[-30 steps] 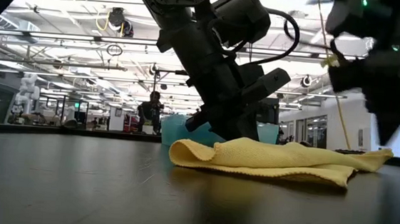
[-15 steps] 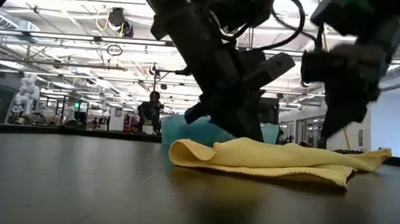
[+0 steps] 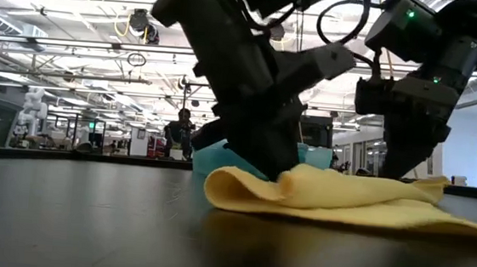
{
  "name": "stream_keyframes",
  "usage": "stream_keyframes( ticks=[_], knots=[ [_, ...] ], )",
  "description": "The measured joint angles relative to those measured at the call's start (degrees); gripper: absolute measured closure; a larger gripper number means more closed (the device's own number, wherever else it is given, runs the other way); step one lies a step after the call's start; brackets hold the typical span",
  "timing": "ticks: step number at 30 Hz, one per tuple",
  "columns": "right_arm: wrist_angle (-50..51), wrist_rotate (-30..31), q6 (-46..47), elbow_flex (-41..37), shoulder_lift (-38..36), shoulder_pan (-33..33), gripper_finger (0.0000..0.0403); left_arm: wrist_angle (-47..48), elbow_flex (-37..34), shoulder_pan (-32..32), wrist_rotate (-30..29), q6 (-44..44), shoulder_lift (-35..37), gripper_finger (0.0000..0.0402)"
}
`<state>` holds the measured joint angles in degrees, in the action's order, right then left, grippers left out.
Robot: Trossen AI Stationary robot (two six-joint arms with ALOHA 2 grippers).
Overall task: Fold microfiber towels
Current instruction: Fold the yellow microfiber towel
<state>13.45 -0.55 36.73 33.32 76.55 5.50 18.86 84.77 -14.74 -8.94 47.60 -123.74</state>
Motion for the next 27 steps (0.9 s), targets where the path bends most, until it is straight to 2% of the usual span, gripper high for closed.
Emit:
stream_keyframes(
  ticks=[6, 9, 12, 17, 27],
  knots=[
    [-0.6, 1.9, -1.8, 0.0, 0.6, -1.3, 0.0403, -1.1, 0.0, -2.3, 0.4, 4.4, 0.0, 0.0399],
    [-3.1, -2.5, -1.2, -0.1, 0.8, -1.3, 0.0403, -0.9, 0.0, -2.7, -0.7, 8.0, 0.0, 0.0398],
    [-8.1, -5.7, -0.4, 0.0, 0.6, 0.4, 0.0403, -0.5, 0.0, -2.7, -4.2, 12.7, 0.0, 0.0399],
    [-10.3, -5.4, 1.0, 0.0, 1.0, 2.8, 0.0403, -0.4, 0.0, -2.5, -7.7, 18.5, 0.0, 0.0398],
    [-12.1, -4.1, -4.7, 0.1, 8.7, 1.4, 0.0403, -1.1, 0.0, -5.8, -6.5, 21.7, 0.0, 0.0400]
  ],
)
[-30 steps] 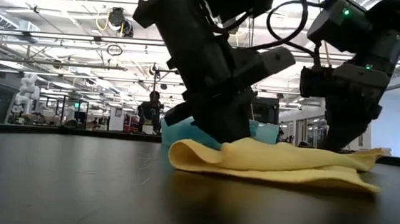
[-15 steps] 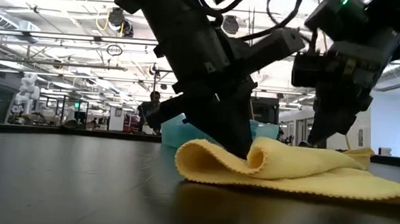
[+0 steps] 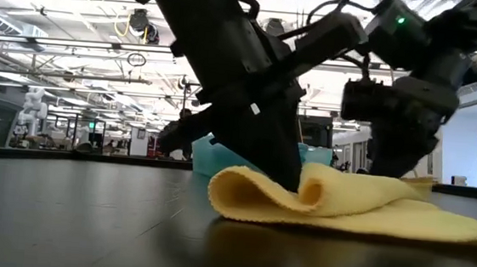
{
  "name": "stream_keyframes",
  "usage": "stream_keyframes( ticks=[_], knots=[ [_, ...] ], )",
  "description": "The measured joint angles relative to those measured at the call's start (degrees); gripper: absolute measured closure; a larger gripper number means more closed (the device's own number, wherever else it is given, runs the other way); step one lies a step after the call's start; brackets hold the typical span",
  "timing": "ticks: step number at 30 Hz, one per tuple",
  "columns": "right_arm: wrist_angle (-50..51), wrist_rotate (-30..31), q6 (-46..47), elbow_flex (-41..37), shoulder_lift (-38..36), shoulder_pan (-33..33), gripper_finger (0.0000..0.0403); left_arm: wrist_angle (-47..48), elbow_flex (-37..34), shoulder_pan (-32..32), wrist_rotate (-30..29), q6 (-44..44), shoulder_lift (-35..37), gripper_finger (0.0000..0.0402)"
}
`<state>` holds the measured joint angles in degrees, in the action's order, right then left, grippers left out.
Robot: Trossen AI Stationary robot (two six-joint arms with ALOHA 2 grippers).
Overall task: Fold microfiber towels
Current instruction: Fold the yellow microfiber towel
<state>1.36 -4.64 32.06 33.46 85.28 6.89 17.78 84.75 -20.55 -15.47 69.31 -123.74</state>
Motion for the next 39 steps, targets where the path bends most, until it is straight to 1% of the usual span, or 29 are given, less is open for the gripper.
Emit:
stream_keyframes(
  ticks=[4, 10, 12, 15, 18, 21, 24, 27, 30, 33, 36, 39],
  knots=[
    [-5.4, 0.1, -4.3, 0.0, 3.0, -2.0, 0.0403, 0.0, 0.0, -1.5, 0.0, 2.5, 0.0, 0.0398],
    [-15.5, 4.7, -12.5, -0.3, 4.0, -6.0, 0.0403, -0.4, 0.0, -2.5, -1.4, 4.1, 0.0, 0.0397],
    [-18.0, 4.2, -13.1, -0.2, 3.8, -7.4, 0.0403, -0.8, 0.0, -2.4, -1.4, 3.9, 0.0, 0.0398],
    [-19.9, 0.3, -10.7, -0.2, 3.8, -8.3, 0.0403, -1.4, 0.0, -1.9, -3.4, 2.0, 0.0, 0.0399],
    [-20.4, -3.5, -8.3, -0.2, 2.9, -6.8, 0.0403, -1.8, 0.0, -1.1, -5.7, -0.1, 0.2, 0.0396],
    [-18.9, -6.0, -6.3, -0.2, 1.6, -4.3, 0.0403, -1.6, 0.0, 0.0, -6.2, -2.5, 0.6, 0.0399],
    [-18.3, -6.1, -4.1, -0.1, 1.5, -1.3, 0.0403, -2.0, -0.1, 1.3, -6.2, -5.4, 0.6, 0.0396],
    [-18.3, -5.1, -3.3, -0.1, 1.7, 1.2, 0.0403, -4.7, -0.1, 2.6, -5.8, -7.1, 0.6, 0.0394],
    [-17.8, -4.1, -2.9, -0.2, 1.8, 2.1, 0.0403, -8.2, -0.1, 3.2, -5.3, -9.1, 0.6, 0.0399],
    [-17.7, -3.3, -2.9, -0.2, 1.8, 2.1, 0.0403, -11.2, 0.0, 3.3, -5.2, -10.2, 0.6, 0.0395],
    [-17.7, -2.7, -2.9, -0.2, 1.4, 2.1, 0.0403, -10.2, 0.0, 3.3, -5.2, -10.6, 0.6, 0.0396],
    [-17.4, -2.6, -2.3, -0.1, 0.2, 2.1, 0.0403, -5.8, 0.0, 3.1, -5.2, -9.7, 0.6, 0.0399]
  ],
)
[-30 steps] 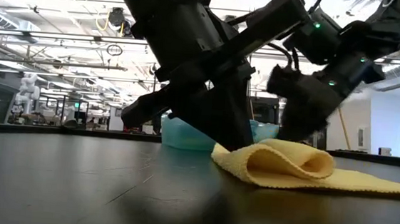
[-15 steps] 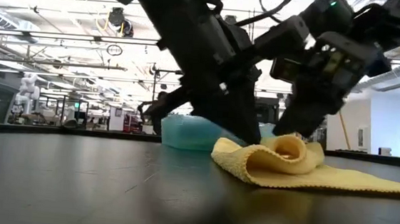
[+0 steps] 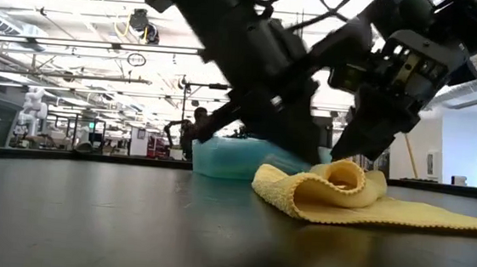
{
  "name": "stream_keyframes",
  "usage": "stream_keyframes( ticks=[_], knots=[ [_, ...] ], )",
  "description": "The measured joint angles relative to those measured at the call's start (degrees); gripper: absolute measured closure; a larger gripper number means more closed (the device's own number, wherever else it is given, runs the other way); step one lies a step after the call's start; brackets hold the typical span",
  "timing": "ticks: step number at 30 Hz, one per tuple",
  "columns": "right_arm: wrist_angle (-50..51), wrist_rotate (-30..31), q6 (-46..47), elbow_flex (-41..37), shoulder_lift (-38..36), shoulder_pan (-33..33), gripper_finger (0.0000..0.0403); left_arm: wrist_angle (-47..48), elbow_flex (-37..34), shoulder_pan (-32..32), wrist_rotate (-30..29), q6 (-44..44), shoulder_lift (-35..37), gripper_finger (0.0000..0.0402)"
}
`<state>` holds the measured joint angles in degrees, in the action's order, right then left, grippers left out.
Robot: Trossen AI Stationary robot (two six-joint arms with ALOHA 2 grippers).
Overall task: Fold microfiber towels
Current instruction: Fold the yellow microfiber towel
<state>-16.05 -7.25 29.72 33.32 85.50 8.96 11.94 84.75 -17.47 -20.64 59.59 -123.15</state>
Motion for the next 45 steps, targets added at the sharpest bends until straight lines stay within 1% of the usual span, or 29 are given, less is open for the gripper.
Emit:
stream_keyframes(
  ticks=[4, 7, 11, 15, 20, 23, 25, 29, 31, 35, 38, 41, 45],
  knots=[
    [1.6, 0.5, 0.1, 0.0, -3.6, 0.0, 0.0403, 7.4, 0.0, -0.7, 0.0, 4.2, 0.0, 0.0399],
    [3.6, 1.7, -0.4, 0.0, -7.4, 0.1, 0.0403, 10.0, 0.0, -1.2, 0.8, 6.2, 0.0, 0.0399],
    [6.9, 4.4, -0.9, 0.0, -12.2, 0.1, 0.0403, 8.7, 0.0, -1.9, 1.1, 6.6, 0.0, 0.0399],
    [10.4, 7.1, -2.0, 0.0, -15.8, 0.0, 0.0403, 4.7, 0.0, -2.3, 1.2, 7.2, 0.0, 0.0399],
    [12.9, 7.5, -2.1, 0.0, -18.3, 0.0, 0.0403, 2.9, 0.0, -2.7, 1.0, 7.4, 0.0, 0.0399],
    [13.1, 7.5, -2.1, 0.0, -19.0, 0.1, 0.0403, 2.6, 0.0, -2.7, 0.9, 7.2, 0.0, 0.0400],
    [13.7, 7.5, -2.1, 0.0, -19.2, 0.1, 0.0403, 0.5, 0.0, -2.7, 0.8, 6.8, 0.0, 0.0399],
    [14.2, 7.5, -2.1, 0.0, -19.2, 0.1, 0.0403, -9.1, 0.0, -2.6, 0.7, 0.7, 0.0, 0.0400],
    [14.6, 7.4, -2.1, 0.0, -19.2, 0.1, 0.0403, -11.3, 0.0, -2.6, 0.9, -1.9, 0.0, 0.0399],
    [14.8, 7.3, -2.2, 0.0, -19.2, 0.1, 0.0403, -10.4, 0.0, -2.6, 1.1, -4.8, 0.0, 0.0400],
    [15.2, 6.8, -1.1, 0.0, -19.2, 0.3, 0.0403, -9.1, 0.0, -2.4, 0.6, -4.6, 0.0, 0.0400],
    [15.2, 5.7, 0.1, 0.0, -19.0, 1.7, 0.0403, -5.5, 0.0, -1.9, -0.8, -2.9, 0.0, 0.0400],
    [15.0, 5.6, 2.1, 0.0, -17.3, 5.4, 0.0403, 1.0, 0.0, -0.6, -2.4, -1.3, 0.0, 0.0400]
  ],
)
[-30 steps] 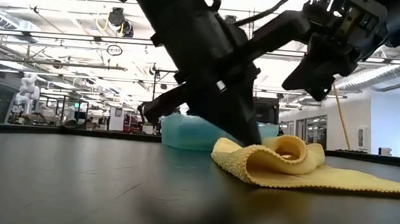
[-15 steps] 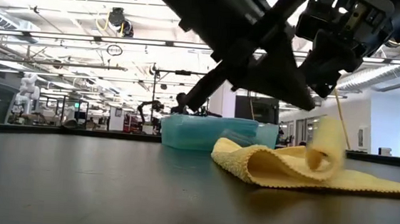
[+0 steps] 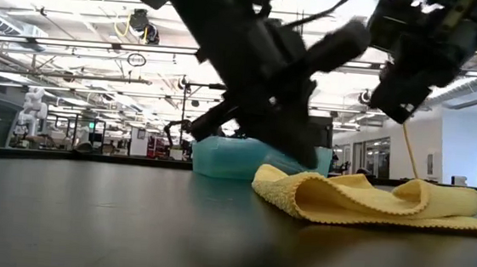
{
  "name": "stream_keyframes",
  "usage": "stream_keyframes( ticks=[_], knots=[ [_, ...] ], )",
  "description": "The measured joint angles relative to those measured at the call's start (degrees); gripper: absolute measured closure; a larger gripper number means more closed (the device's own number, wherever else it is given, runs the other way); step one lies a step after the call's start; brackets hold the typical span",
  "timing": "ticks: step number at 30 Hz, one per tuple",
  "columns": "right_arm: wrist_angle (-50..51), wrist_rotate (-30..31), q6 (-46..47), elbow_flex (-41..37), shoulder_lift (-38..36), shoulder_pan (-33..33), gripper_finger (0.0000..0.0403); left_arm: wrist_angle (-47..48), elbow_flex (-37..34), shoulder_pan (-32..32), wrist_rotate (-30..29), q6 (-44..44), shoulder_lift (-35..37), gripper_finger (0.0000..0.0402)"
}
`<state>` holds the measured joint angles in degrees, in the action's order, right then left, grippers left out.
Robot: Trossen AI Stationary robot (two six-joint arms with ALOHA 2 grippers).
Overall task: Fold microfiber towels
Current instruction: Fold the yellow microfiber towel
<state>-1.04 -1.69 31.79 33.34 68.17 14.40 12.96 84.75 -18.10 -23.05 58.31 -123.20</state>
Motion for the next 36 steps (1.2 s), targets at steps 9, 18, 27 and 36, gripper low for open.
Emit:
stream_keyframes(
  ticks=[9, 18, 27, 36],
  knots=[
    [-2.6, 0.0, 4.0, 0.0, 14.9, 9.3, 0.0403, 3.5, 0.0, 2.8, 0.4, 0.7, 0.0, 0.0399],
    [-10.9, -1.7, 5.5, 0.0, 21.6, 12.5, 0.0403, 5.6, 0.0, 2.8, 0.5, 3.2, 0.0, 0.0400],
    [-10.7, -5.3, 7.9, 0.0, 21.4, 16.7, 0.0403, 7.6, 0.0, 2.8, 1.4, 5.9, -1.5, 0.0400],
    [-10.1, -6.0, 3.9, -0.1, 19.5, 16.6, 0.0403, 4.7, 0.1, 2.6, 1.8, 6.2, -2.2, 0.0400]
  ],
)
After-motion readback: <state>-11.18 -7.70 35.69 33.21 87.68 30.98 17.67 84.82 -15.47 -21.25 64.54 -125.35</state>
